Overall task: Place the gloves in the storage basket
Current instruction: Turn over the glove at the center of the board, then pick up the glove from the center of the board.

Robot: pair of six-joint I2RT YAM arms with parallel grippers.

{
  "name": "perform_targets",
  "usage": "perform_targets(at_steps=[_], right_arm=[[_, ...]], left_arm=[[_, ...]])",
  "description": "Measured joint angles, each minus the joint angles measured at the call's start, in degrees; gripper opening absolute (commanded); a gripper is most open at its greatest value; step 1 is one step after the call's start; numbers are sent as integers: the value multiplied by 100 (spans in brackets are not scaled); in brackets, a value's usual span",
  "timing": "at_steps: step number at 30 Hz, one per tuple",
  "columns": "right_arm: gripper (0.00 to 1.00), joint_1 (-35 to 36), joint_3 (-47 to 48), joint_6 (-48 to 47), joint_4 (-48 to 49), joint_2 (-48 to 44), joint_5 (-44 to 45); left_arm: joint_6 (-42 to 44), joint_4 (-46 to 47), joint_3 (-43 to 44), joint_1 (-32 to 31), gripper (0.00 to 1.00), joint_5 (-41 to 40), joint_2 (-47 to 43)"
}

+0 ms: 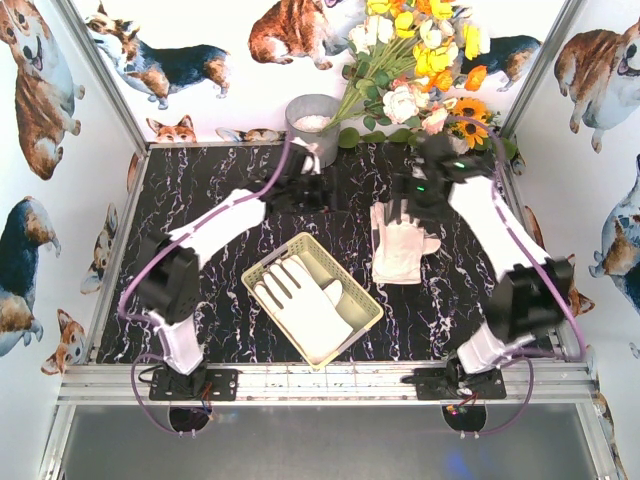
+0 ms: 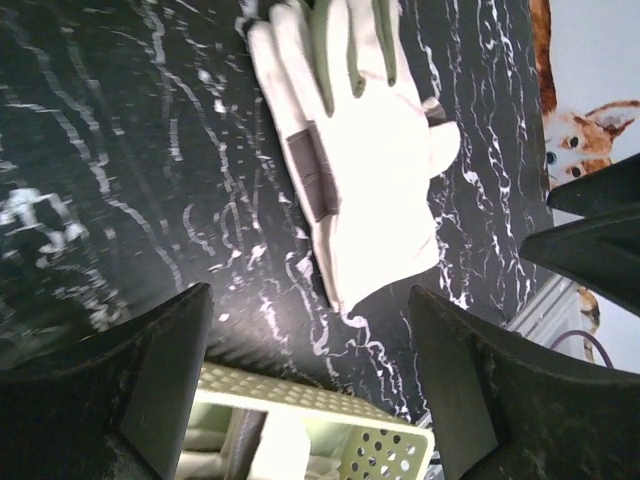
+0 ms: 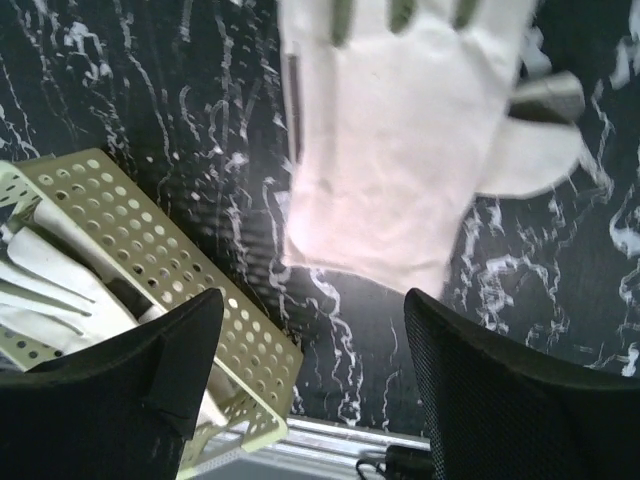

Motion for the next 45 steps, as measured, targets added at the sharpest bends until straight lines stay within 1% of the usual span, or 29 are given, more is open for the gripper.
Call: perform_targets(at_steps=[2, 4, 6, 7, 8, 11, 17, 24, 29, 34, 38, 45], right_arm=[[68, -439, -531, 59, 142, -422, -350], [65, -903, -1047, 136, 321, -590, -734], [65, -1250, -1480, 208, 529, -577, -1073], [61, -1386, -1670, 254, 623, -546, -1222], [60, -1495, -1821, 278, 697, -511, -1353], [56, -1735, -2055, 345, 922, -380, -1648], [52, -1967, -2057, 317, 1335, -11, -1803], [49, -2041, -1775, 155, 1412, 603, -1681], [45, -2052, -1617, 98, 1484, 839, -1674], [44, -2081, -1460, 90, 1526, 1064, -1672], [44, -2083, -1423, 90, 1587, 1215, -1670], [39, -2085, -1346, 92, 1617, 1394, -1733]], left_arm=[[-81, 72, 214, -131, 71, 107, 328], [-184, 120, 400, -267, 67, 203, 649], [-280, 140, 557, -367, 61, 289, 938], [-319, 151, 614, -409, 58, 328, 1060], [-361, 168, 662, -446, 55, 361, 1172], [-496, 201, 787, -511, 52, 448, 1462], [-756, 352, 1110, -584, 46, 551, 1937], [-968, 529, 1443, -647, 41, 647, 2465], [-1108, 610, 1517, -651, 39, 699, 2723], [-1217, 697, 1661, -651, 33, 763, 2962], [-1294, 739, 1700, -651, 33, 785, 3049], [-1370, 852, 1941, -651, 32, 835, 3143]])
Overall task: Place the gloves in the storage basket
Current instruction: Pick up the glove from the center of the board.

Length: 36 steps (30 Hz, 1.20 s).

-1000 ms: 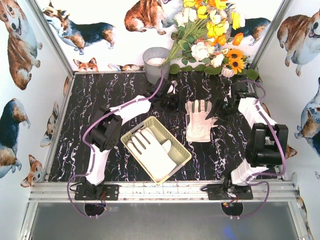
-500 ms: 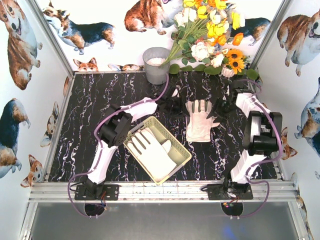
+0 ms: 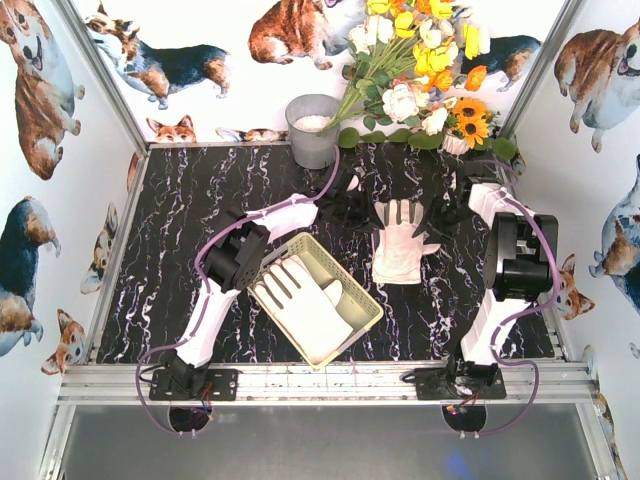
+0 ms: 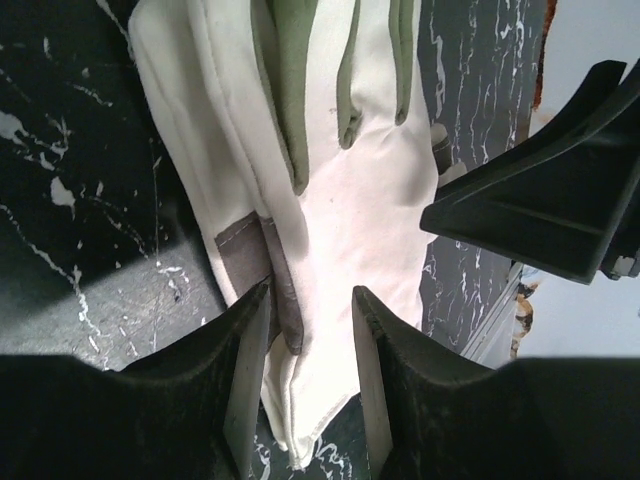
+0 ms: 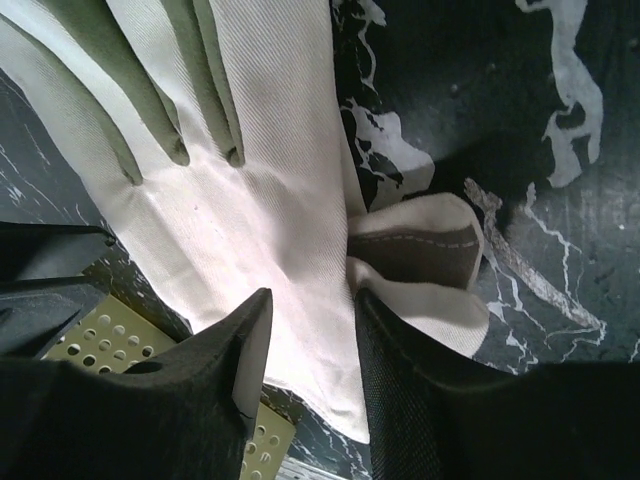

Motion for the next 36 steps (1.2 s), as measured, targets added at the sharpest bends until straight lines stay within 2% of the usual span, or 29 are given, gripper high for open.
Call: perform_targets(at_steps=[6, 9, 11, 13, 16, 23, 36], right_arm=[[33, 0, 98, 7, 44, 173, -114], [25, 0, 101, 4, 48, 243, -133], [16, 0, 103, 7, 52, 275, -153], [0, 0, 111, 9, 72, 306, -195], [0, 0, 136, 11, 87, 317, -267], [0, -11, 219, 15, 107, 289, -299], [0, -11, 321, 17, 81, 61, -503]], left_arm=[[-164, 166, 151, 4, 28, 85, 238], [-269, 227, 181, 4, 23, 109, 407], [-321, 234, 181, 4, 13, 122, 474], [-372, 251, 201, 4, 6, 138, 529], [-398, 264, 205, 4, 0, 131, 555], [-400, 409, 96, 15, 0, 11, 479], [-527, 789, -623, 13, 0, -177, -343]])
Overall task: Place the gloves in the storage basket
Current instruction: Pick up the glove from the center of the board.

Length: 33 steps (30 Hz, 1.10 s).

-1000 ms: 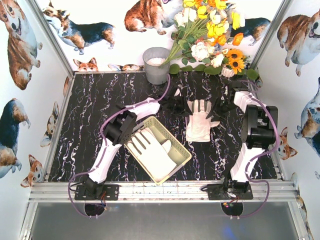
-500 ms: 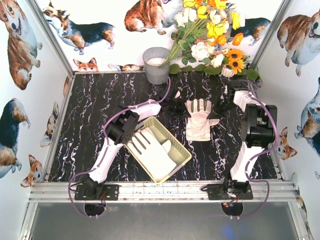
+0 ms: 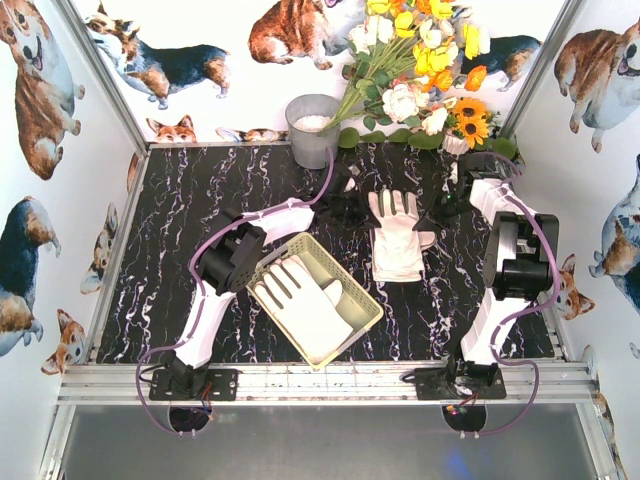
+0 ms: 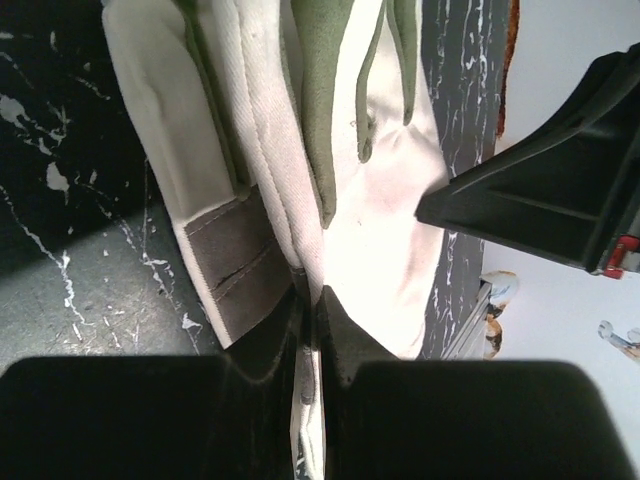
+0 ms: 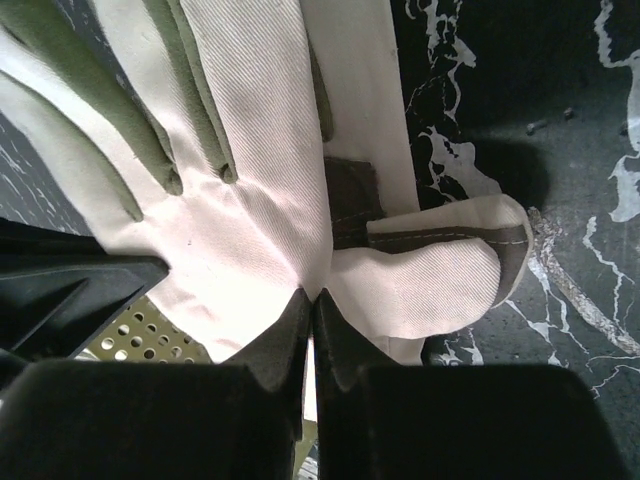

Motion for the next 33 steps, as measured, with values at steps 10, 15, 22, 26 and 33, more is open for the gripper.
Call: perform_targets(at_steps=[10, 15, 22, 26, 33], right_arm=[[0, 2, 7, -2, -2, 42, -81], [3, 13, -11, 31, 0, 205, -46], [35, -11, -31, 90, -2, 275, 94], [46, -61, 59, 46, -179, 273, 208], [60, -225, 81, -26, -610, -356, 306]], left_arm=[[48, 20, -85, 0, 0, -22, 92], [105, 20, 11, -4, 0, -2, 398], [238, -105, 166, 2, 36, 22, 542], [282, -44, 229, 13, 45, 42, 535], [350, 13, 175, 103, 55, 59, 420]])
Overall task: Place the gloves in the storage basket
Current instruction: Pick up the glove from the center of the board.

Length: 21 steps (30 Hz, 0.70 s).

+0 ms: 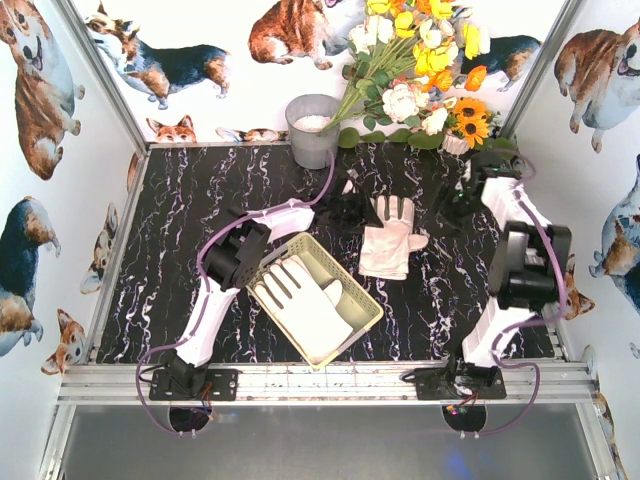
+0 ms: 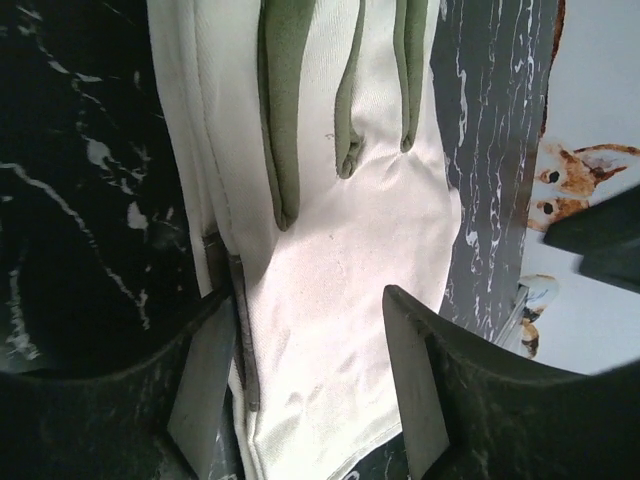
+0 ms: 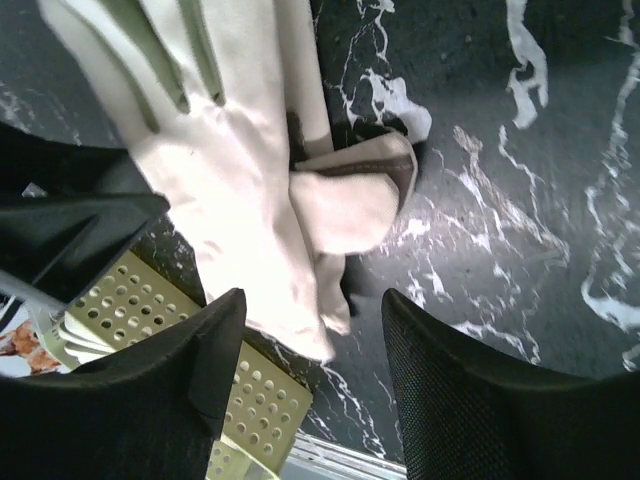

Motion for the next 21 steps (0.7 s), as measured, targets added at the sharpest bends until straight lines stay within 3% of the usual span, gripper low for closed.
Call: perform_targets(at_steps=[4, 12, 21], right_arm=[[63, -111, -20, -146, -269, -726, 120], [82, -551, -769, -236, -341, -1888, 0], [87, -750, -1670, -94, 588, -1886, -706]], left_arm=[[120, 0, -190, 90, 57, -57, -219], [431, -555, -337, 153, 62, -634, -925], [409, -1161, 70, 164, 63, -647, -745]])
